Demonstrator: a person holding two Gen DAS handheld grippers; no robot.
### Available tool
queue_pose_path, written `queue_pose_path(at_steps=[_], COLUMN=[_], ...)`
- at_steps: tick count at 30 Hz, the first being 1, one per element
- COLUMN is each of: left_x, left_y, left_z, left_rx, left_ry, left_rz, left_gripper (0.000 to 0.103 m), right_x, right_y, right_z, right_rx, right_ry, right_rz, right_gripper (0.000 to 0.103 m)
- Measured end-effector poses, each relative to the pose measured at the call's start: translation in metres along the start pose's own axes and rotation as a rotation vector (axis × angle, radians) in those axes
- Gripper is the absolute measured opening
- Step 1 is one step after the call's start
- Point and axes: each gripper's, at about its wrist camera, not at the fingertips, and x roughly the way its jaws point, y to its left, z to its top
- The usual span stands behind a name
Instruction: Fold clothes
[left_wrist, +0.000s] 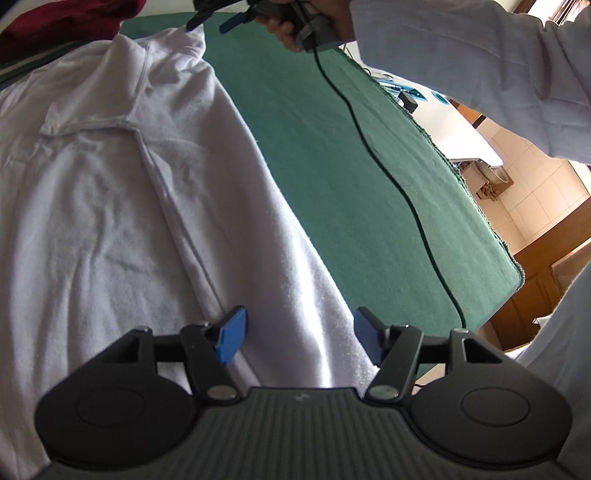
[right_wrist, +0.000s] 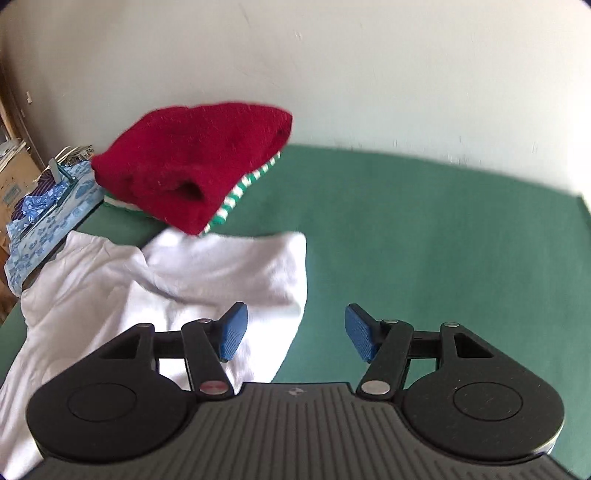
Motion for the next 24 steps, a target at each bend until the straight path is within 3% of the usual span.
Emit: queue_pose_path(at_steps=[3,5,7,10,17,20,24], left_x=[0.001,0.002,0.003,0.006,0.014,0.014,0.016], left_y=[-0.003,-0.007,-0.01,-0.016,-0.027,-0.029,-0.03], left_z=[0.0,0.0,0.001,0.004,0.005,0.004,0.004], left_rx=[0.001,0.004,-0.003,-0.003,0.073,0.088,0.108], left_ry=[0.003,0.003,0.003,0.009,0.014,0.023,0.03], left_rz=[0.009,0.013,-0.003,-0.058,-0.072,-0.077,-0.101], left_gripper=[0.069,0.07,0.066,0.066,0.076,0.076,0.08], right_x=[0.012,0.013,0.015,0.017,0.033,0.03,-0.019], right_y=[-0.005,-0.009,-0.005,0.001,0.002,0.0,-0.014], right_z=[-0.004,-0.006,-0.004,0.004,0.007,0.004,-0.005], right_rx=[0.08,0.096,0.084,0.047,-0.073,-0.127,0.02], right_ry=[0.024,0.037,0.035,0.009,-0.031,-0.044,-0.146], right_rz=[0.059,0.08,0.066,0.009,-0.142,-0.264,-0.114], right_gripper=[0.062,0.055,0.013,0.007,0.006,0.002,0.016])
